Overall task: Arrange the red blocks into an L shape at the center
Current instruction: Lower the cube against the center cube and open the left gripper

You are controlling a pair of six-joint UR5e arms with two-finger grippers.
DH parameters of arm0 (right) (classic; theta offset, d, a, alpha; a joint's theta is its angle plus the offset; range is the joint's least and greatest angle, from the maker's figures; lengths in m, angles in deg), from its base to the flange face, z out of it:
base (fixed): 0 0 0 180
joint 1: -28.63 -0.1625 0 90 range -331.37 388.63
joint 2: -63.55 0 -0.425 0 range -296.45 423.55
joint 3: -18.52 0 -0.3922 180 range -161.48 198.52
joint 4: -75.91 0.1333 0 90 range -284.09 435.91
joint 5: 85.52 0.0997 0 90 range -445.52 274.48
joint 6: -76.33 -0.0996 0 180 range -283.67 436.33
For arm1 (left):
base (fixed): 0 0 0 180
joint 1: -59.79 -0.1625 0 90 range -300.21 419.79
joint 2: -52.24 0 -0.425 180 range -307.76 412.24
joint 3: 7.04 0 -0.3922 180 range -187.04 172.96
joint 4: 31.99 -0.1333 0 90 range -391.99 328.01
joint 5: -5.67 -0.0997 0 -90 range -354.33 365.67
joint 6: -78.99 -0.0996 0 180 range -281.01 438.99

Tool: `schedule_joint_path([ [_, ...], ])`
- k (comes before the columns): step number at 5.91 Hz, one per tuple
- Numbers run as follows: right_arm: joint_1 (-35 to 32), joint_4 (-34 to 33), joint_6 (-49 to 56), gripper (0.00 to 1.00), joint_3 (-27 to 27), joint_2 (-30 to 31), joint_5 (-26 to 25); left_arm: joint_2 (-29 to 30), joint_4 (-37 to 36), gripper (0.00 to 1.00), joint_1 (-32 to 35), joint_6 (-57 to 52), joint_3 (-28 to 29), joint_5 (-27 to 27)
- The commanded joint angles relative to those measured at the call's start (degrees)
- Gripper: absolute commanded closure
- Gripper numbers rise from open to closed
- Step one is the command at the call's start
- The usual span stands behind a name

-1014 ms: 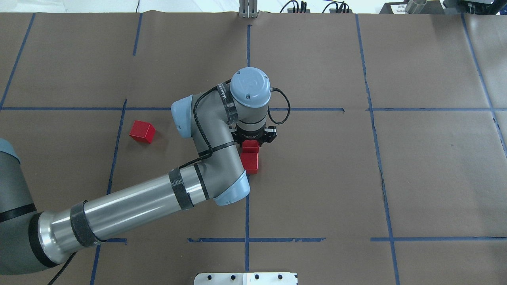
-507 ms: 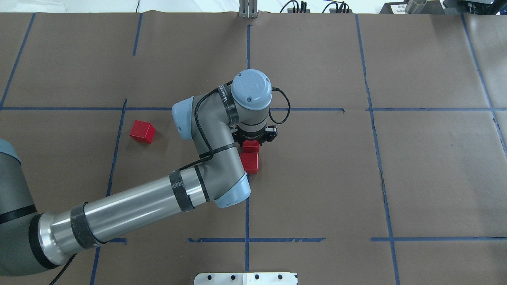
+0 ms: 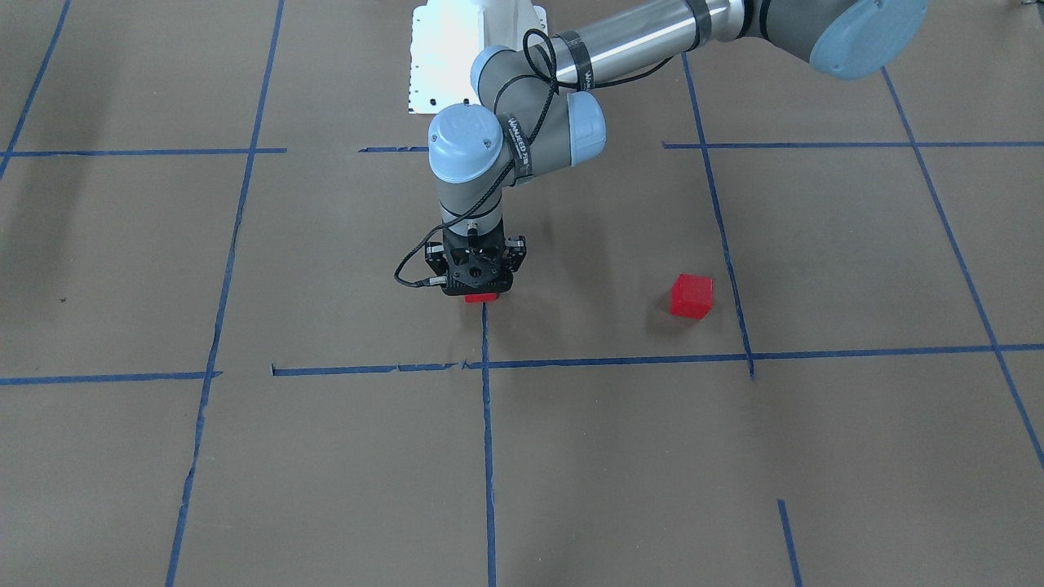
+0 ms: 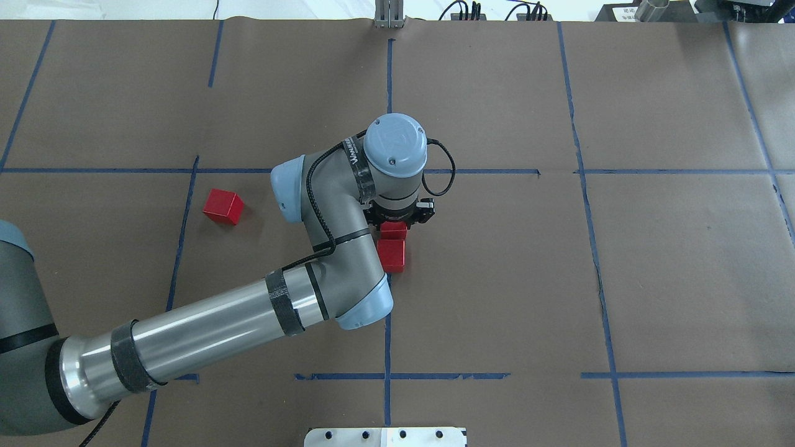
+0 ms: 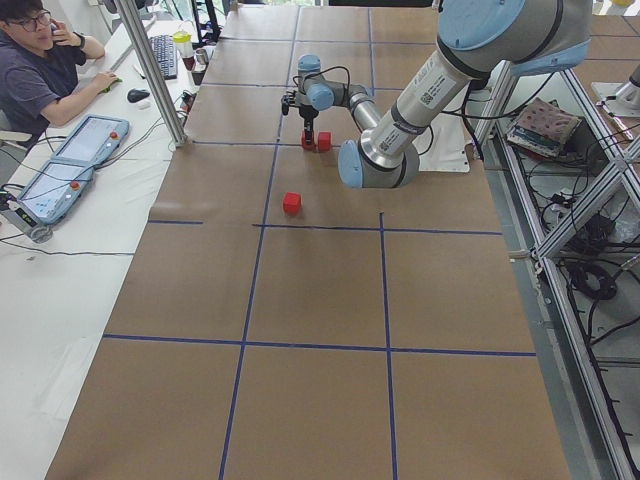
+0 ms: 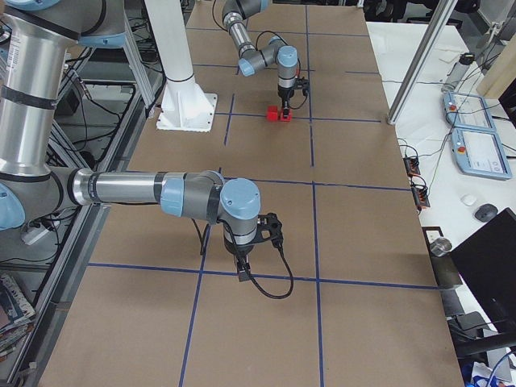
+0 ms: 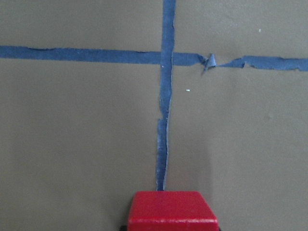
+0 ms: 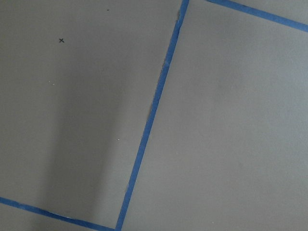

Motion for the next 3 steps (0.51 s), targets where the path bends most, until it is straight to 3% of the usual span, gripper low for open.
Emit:
schedule_joint_path([
  [1, 0.02, 0.00, -0.02, 0.00, 0.00, 0.00, -0.06, -2.58, 0.11, 0.87, -0.01, -0.45, -3.75, 0.24],
  [3, 0.02, 0.00, 0.06, 0.00, 0.26, 0.00, -0.06, -2.60, 0.11, 0.87, -0.62, -0.45, -3.95, 0.24],
])
